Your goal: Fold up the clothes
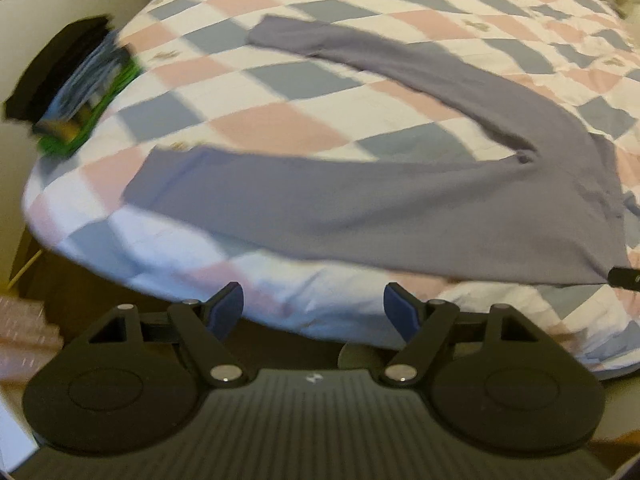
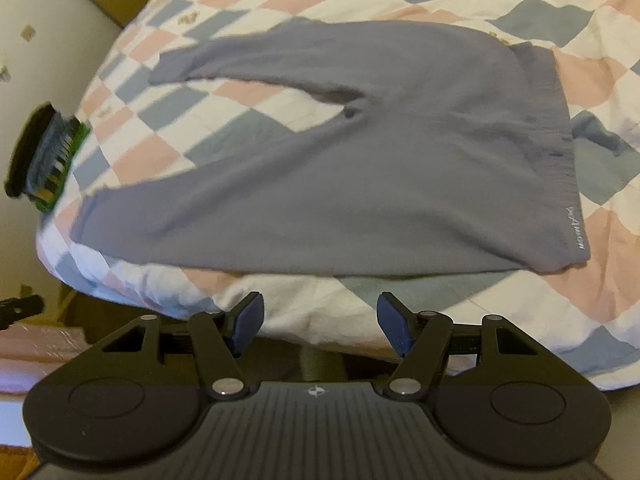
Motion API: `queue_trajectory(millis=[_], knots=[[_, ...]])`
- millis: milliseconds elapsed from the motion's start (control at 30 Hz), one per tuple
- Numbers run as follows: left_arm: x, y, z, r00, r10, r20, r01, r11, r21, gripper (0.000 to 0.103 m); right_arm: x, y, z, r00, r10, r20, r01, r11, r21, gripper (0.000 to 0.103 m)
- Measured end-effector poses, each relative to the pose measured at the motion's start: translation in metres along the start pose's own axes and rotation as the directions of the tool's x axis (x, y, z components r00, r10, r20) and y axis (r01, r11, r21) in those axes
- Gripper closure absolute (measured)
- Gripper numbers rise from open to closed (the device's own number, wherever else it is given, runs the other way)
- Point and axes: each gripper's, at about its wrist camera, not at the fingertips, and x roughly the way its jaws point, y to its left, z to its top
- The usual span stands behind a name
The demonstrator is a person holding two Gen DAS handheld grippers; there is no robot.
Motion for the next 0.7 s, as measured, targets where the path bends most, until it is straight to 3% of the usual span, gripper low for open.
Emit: queue_trajectory(millis=[133, 333, 467, 700], knots=[[0.022, -0.025, 0.029, 0.998, -0.061, 0.028, 0.058, 0.994, 0.095, 0.029, -0.010, -0.047, 0.011, 0.993, 0.077, 0.090, -0.089, 0.986, 0.142, 0.049], [0.041, -0.070, 0.051, 0.993, -0.115, 0.020, 0.110, 0.981, 0.162, 0.029, -0.026, -0.130, 0.029, 0.981, 0.057, 0.184, -0.099, 0.968, 0.229, 0.069], [0.054, -0.099, 0.054, 0.994, -0.105, 0.023, 0.103, 0.991, 0.083, 0.028, -0.023, -0.180, 0.058, 0.982, 0.075, 0.172, -0.114, 0.966, 0.230, 0.073], [0.076, -0.158, 0.044, 0.998, -0.061, -0.016, 0.060, 0.996, -0.071, 0.021, 0.023, -0.246, 0.126, 0.994, 0.101, 0.043, -0.106, 0.984, 0.144, 0.073]])
